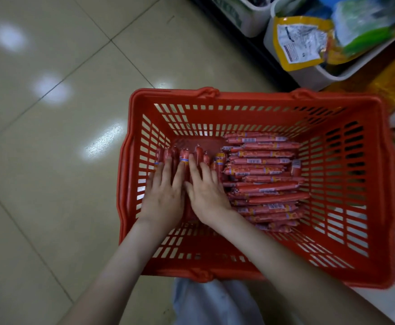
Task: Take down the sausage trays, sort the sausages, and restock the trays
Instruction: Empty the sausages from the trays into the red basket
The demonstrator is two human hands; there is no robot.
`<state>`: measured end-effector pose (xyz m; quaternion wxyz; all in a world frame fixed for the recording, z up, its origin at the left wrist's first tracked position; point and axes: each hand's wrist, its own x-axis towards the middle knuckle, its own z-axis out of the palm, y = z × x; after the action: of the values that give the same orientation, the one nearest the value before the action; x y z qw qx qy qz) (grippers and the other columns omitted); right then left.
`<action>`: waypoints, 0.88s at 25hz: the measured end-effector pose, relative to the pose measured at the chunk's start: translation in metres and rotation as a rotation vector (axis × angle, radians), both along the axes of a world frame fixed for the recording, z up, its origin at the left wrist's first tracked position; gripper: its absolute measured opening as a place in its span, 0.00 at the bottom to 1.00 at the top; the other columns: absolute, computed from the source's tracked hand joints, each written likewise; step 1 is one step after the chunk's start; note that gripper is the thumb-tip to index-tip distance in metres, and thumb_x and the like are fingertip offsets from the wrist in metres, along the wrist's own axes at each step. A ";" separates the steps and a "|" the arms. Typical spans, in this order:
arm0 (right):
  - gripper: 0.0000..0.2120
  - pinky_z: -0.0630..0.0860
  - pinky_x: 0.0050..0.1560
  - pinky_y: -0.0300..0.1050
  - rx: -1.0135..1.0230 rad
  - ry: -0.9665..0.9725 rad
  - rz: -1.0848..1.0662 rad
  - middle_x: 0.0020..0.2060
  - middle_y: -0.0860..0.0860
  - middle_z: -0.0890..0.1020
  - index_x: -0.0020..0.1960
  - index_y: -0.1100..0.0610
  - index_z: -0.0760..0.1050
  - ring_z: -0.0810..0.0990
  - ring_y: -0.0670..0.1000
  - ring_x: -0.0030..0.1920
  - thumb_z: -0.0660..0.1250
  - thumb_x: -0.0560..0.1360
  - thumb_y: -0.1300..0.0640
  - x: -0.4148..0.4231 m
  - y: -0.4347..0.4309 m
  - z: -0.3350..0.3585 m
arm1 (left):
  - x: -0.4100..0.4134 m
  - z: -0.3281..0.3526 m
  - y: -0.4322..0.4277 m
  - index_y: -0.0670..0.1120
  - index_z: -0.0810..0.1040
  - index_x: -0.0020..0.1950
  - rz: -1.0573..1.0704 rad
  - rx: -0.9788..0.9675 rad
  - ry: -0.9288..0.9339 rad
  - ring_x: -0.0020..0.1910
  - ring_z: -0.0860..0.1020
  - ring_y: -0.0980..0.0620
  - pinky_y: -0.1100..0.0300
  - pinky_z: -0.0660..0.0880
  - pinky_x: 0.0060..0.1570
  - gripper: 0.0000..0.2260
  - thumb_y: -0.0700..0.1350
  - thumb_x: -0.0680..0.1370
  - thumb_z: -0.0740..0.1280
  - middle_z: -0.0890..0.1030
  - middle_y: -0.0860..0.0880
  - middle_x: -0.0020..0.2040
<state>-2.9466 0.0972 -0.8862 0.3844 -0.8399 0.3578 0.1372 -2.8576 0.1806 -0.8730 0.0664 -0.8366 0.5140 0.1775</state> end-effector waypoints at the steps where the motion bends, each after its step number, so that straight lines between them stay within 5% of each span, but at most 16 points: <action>1: 0.31 0.54 0.74 0.52 0.029 -0.029 0.011 0.76 0.52 0.50 0.78 0.52 0.39 0.50 0.56 0.75 0.52 0.82 0.51 -0.004 -0.006 0.007 | -0.002 0.005 -0.007 0.39 0.70 0.70 0.019 -0.034 0.005 0.63 0.73 0.35 0.43 0.71 0.61 0.25 0.47 0.74 0.57 0.72 0.34 0.67; 5: 0.27 0.57 0.72 0.47 -0.016 -0.174 -0.073 0.74 0.54 0.60 0.77 0.58 0.53 0.58 0.54 0.73 0.55 0.79 0.59 -0.052 -0.042 0.061 | -0.041 0.040 -0.061 0.35 0.70 0.68 -0.011 -0.206 0.111 0.60 0.75 0.34 0.42 0.71 0.60 0.24 0.44 0.74 0.55 0.73 0.32 0.64; 11: 0.22 0.63 0.65 0.40 -0.290 -0.355 -0.473 0.61 0.59 0.75 0.67 0.63 0.70 0.72 0.55 0.62 0.60 0.73 0.63 -0.246 -0.083 0.127 | -0.195 0.092 -0.135 0.36 0.72 0.65 -0.401 -0.522 0.270 0.57 0.77 0.37 0.47 0.75 0.57 0.21 0.44 0.75 0.56 0.75 0.36 0.62; 17: 0.22 0.68 0.60 0.45 -0.445 -0.065 -1.069 0.62 0.58 0.73 0.69 0.60 0.68 0.74 0.58 0.61 0.63 0.76 0.66 -0.502 -0.017 0.113 | -0.391 0.054 -0.107 0.39 0.76 0.64 -0.928 -0.421 0.387 0.50 0.81 0.42 0.52 0.78 0.50 0.26 0.40 0.67 0.75 0.79 0.40 0.59; 22: 0.24 0.70 0.53 0.52 -0.386 0.183 -1.374 0.59 0.65 0.74 0.71 0.63 0.65 0.73 0.64 0.56 0.56 0.74 0.60 -0.640 0.094 0.040 | -0.511 0.006 -0.061 0.40 0.75 0.66 -1.219 -0.262 0.407 0.60 0.77 0.43 0.54 0.73 0.60 0.28 0.40 0.66 0.75 0.76 0.40 0.64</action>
<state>-3.5870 0.1914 -0.8458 0.1972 -0.4632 0.8540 -0.1316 -3.3683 0.1192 -0.8674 -0.0462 -0.3461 0.9157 0.1987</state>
